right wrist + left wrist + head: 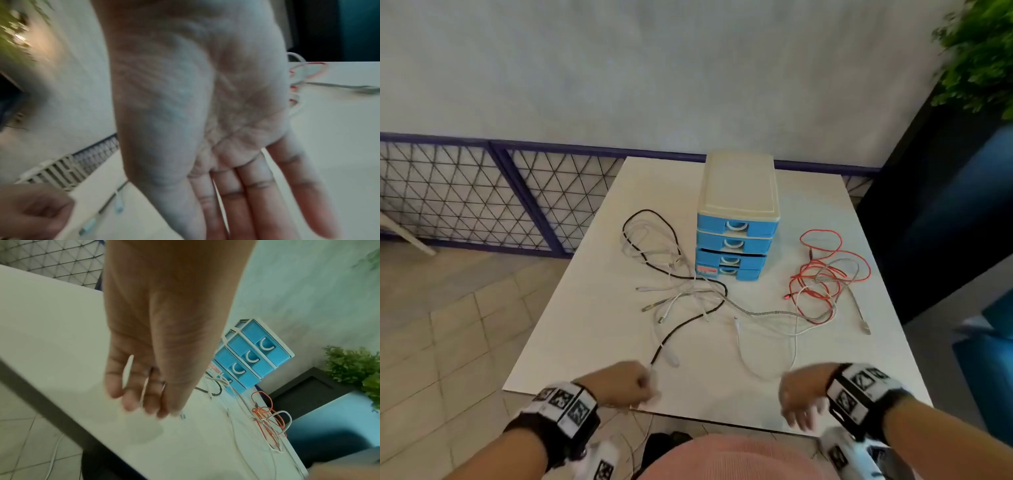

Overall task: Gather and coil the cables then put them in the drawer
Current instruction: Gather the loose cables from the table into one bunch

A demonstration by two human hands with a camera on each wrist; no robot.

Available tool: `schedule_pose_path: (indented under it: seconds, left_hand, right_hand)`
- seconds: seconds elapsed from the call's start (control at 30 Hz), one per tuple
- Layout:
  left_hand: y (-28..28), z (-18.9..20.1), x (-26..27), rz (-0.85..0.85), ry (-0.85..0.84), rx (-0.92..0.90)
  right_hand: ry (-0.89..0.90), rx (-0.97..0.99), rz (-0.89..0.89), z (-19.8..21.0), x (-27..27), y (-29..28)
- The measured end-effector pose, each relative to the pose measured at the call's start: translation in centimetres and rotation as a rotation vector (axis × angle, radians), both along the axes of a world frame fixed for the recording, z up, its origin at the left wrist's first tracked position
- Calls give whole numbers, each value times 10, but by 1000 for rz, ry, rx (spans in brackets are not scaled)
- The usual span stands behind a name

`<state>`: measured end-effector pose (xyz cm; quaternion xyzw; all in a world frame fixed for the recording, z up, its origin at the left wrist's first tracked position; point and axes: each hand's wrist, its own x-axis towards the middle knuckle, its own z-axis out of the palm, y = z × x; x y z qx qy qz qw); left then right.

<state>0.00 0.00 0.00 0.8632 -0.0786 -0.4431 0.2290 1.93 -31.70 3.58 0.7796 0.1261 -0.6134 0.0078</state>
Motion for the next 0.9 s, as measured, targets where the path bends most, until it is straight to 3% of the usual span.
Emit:
schedule_pose_path:
  seconds: [0.07,0.13,0.23,0.43,0.6,0.77,0.9]
  left_hand:
    - [-4,-2,15,94,-255,55]
    - [-10,-2,26,138,-367,121]
    - [-18,-8,27,68,-365,260]
    - [-20,9,40,-56,-331,295]
    - [-39,93,84,38,-579,-68]
    - [-56,151,119,409,-697,-508]
    - [-79,162,138,642,-836,-759]
  right_hand:
    - [-123,97,-34,1,21,16]
    - [-351,221,2,16,41,37]
    - [-591,394,-22,23,59,61]
    - [-685,559,-51,15,77,93]
    - [-749,892,-214,36,90,108]
    - [-805,1249,-724,82,112,102]
    - [-863,1239,-658,104,122,94]
